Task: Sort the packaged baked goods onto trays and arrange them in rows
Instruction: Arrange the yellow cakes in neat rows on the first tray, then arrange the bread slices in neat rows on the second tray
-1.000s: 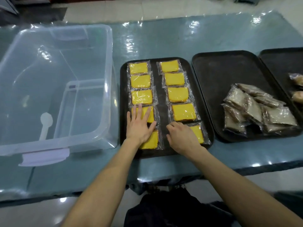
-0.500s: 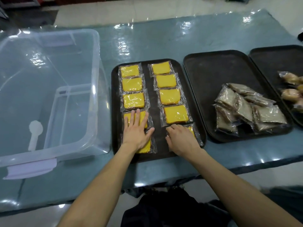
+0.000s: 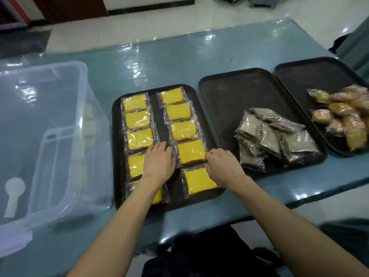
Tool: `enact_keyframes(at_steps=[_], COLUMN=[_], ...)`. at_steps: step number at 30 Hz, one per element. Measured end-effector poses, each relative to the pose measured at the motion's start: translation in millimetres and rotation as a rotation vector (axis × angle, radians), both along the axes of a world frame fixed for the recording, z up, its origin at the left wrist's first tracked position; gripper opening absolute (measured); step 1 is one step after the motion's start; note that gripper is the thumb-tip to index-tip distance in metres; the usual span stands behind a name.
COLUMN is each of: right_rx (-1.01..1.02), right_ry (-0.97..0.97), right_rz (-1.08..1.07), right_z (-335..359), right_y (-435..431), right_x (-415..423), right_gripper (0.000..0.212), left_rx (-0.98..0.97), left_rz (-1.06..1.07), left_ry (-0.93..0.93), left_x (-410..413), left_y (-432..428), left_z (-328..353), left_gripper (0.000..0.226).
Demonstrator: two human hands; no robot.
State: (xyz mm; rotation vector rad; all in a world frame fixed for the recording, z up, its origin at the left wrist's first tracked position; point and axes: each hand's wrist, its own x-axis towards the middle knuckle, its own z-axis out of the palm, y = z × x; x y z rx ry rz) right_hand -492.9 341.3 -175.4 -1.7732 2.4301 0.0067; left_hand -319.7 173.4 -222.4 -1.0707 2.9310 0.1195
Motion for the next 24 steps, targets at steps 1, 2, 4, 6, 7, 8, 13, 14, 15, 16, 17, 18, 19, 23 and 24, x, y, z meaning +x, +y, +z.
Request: enact_keyframes(at_steps=[1,2,4,6,7,8,13,14,15,16,17,18,19,23,24], right_rx=[0.0,0.0,-0.021,-0.057,-0.066,-0.065,-0.143,-0.155,-0.165,-0.175,-0.173,-0.152,-0.112,0.075,0.102], right_ry=[0.003,0.006,0.011,-0.005,-0.016,-0.024,-0.034,-0.054,-0.078,-0.097,-0.11,-0.126,-0.151,-0.278,-0.299], right_rz=[-0.008,-0.016,-0.042,-0.078,-0.09,-0.097,-0.145,-0.161,-0.173,-0.185,-0.195,-0.199,-0.2,-0.167,-0.159], right_z=[1.1,1.7,2.1,1.0,1.3,2.2,10.8,10.7,9.6,7.8,4.9,1.2,-2.9,-25.9,-31.1], right_y=[3.1,5.5,8.3,9.8,10.2,10.8,14.7,15.3,15.6,16.0,16.2,16.6,17.1,21.0,22.9], right_x=[-12.7,-26.8,-58.4,-93.9,-112.9,-132.1,-231.9,-249.9,-266.8,-282.1,-296.6,-308.8,-319.1,-343.0,-344.1], right_gripper=[0.016,0.015,0.015,0.013,0.012,0.013,0.011,0.013,0.015,0.017,0.02,0.027,0.035,0.048,0.046], left_rx=[-0.01,-0.019,-0.025,-0.008,0.003,0.013,0.124,0.178,0.255,0.352,0.455,0.555,0.646,0.889,0.924], left_rz=[-0.014,-0.027,-0.046,-0.053,-0.053,-0.05,0.013,0.053,0.11,0.181,0.251,0.309,0.35,0.429,0.451], left_ry=[0.014,0.016,0.002,-0.023,-0.037,-0.045,-0.018,0.009,0.048,0.088,0.106,0.1,0.077,0.139,0.188], left_x=[-13.9,-28.9,-60.7,-94.3,-111.7,-128.9,-216.3,-232.7,-248.3,-262.4,-275.3,-286.1,-294.3,-306.8,-306.7], left_y=[2.8,5.5,10.2,15.1,18.0,21.4,38.8,42.4,45.9,48.7,50.5,52.0,53.1,52.3,50.1], left_z=[6.4,11.4,17.0,17.4,16.5,15.5,4.1,2.1,1.7,1.1,-0.4,-1.7,-3.1,-15.0,-16.2], left_gripper=[0.032,0.031,0.031,0.029,0.027,0.024,0.033,0.036,0.039,0.044,0.048,0.053,0.055,0.037,0.034])
